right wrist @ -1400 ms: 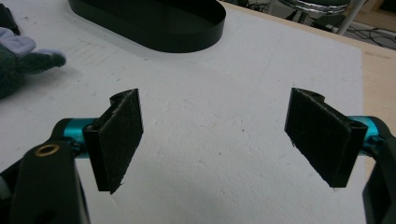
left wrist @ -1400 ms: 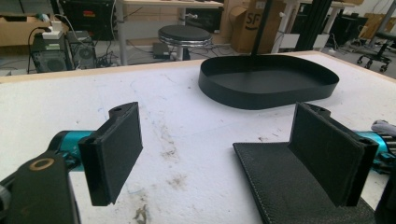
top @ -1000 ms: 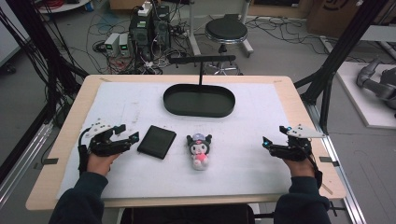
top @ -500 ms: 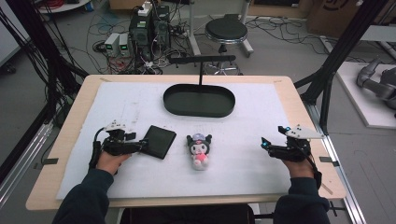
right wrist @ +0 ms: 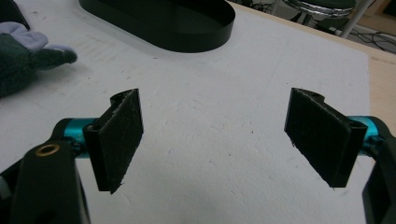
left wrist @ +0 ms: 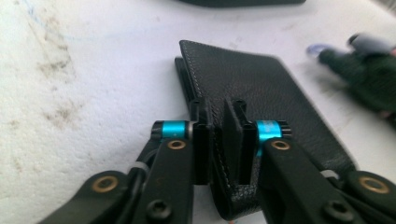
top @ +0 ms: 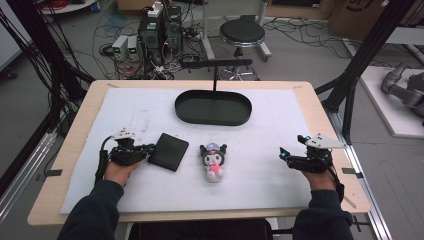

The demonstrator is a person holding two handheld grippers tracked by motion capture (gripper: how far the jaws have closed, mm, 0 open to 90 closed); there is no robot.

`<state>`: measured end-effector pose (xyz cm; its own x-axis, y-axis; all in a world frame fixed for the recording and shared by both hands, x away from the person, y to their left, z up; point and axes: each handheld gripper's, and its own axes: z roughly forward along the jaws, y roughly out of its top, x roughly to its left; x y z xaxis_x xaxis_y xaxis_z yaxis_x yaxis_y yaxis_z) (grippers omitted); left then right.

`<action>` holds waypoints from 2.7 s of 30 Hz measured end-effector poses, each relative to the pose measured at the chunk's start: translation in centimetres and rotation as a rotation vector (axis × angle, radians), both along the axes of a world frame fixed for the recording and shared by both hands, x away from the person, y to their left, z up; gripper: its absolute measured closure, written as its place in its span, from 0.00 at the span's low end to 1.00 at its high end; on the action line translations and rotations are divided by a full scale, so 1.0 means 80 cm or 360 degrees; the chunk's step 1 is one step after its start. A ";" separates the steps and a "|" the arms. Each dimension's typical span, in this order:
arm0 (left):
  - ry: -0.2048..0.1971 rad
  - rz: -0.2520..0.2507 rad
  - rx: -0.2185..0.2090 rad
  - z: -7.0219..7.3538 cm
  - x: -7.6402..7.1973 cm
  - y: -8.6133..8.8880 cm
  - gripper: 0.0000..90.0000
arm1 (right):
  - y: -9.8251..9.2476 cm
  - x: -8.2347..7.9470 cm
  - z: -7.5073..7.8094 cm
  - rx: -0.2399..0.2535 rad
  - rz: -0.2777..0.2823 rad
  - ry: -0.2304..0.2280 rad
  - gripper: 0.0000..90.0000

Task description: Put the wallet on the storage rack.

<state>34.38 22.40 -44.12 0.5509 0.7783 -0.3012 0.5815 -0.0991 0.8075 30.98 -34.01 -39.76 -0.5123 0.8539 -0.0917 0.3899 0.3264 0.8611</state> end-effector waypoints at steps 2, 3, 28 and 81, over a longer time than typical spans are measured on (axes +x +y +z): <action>-0.0039 -0.0014 -0.0080 0.005 -0.002 0.003 0.95 | -0.001 0.000 0.000 0.0000 -0.0009 0.0004 0.22; -0.0069 -0.0009 -0.0115 0.009 -0.004 0.005 0.95 | -0.001 0.000 0.000 0.0000 -0.0006 0.0006 0.22; -0.0349 -0.0149 -0.0135 0.062 -0.034 0.001 0.97 | 0.001 0.000 -0.001 -0.0004 -0.0003 0.0017 0.22; -0.0423 0.0056 0.0022 0.041 -0.045 -0.036 0.22 | -0.001 0.001 -0.003 -0.0014 0.0003 0.0034 0.22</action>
